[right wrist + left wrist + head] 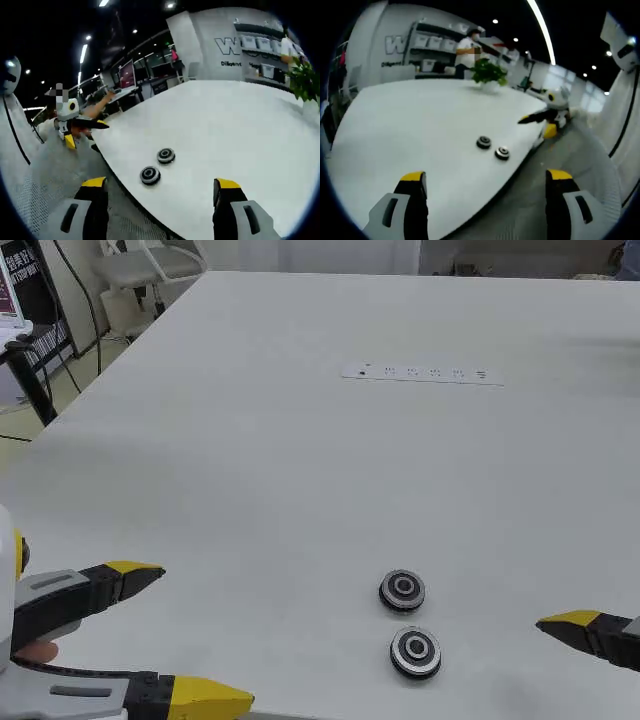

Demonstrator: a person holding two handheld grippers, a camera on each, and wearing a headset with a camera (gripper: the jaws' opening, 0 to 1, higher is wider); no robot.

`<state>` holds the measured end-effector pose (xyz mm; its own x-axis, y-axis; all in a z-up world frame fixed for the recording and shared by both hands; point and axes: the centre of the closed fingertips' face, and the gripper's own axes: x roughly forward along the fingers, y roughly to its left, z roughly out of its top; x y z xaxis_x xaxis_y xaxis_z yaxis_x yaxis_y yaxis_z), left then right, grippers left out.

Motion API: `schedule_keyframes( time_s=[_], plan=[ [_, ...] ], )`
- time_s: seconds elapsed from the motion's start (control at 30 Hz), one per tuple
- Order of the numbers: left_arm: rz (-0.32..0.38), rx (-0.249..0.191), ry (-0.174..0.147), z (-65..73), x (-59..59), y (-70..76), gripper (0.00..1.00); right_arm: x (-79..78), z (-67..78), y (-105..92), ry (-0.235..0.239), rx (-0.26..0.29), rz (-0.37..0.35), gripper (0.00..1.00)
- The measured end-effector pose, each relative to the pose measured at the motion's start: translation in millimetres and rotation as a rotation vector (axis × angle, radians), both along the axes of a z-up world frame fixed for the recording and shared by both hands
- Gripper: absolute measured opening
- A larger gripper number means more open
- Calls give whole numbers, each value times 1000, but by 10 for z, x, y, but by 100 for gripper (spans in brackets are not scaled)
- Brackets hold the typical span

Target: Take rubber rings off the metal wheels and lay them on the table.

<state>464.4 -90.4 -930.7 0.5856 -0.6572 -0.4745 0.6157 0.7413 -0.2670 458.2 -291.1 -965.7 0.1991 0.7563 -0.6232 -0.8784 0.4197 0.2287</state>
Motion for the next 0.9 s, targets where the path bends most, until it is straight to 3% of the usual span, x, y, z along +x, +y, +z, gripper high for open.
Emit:
schedule_keyframes(
  time_s=[0.07, 0.1, 0.17, 0.3, 0.43, 0.53, 0.7, 0.8, 0.9],
  plan=[
    [11, -43, -26, 80, 21, -19, 100, -35, -21, 5, 5, -9, 21, 89],
    [18, -75, -27, 113, 20, -27, 100, -34, -24, 1, 3, -8, 24, 89],
    [18, -81, -15, 121, 11, -27, 100, -28, -7, 3, 4, 2, 20, 89],
    [-42, -48, -72, 245, -37, -100, 100, 6, 23, 8, 10, 34, 9, 89],
    [-35, -39, -76, 269, -77, -93, 100, 13, 3, 36, 7, 29, 24, 90],
    [-30, -16, -69, 276, -95, -87, 100, 48, 2, 35, -22, 12, 28, 90],
    [-47, 20, -78, 293, -124, -124, 100, 113, 78, 24, -25, 55, 0, 89],
    [-57, 41, -68, 286, -163, -140, 100, 128, 87, 19, -32, 56, -2, 89],
    [-58, 69, -87, 321, -175, -124, 100, 120, 91, 27, -40, 53, 12, 88]
  ],
)
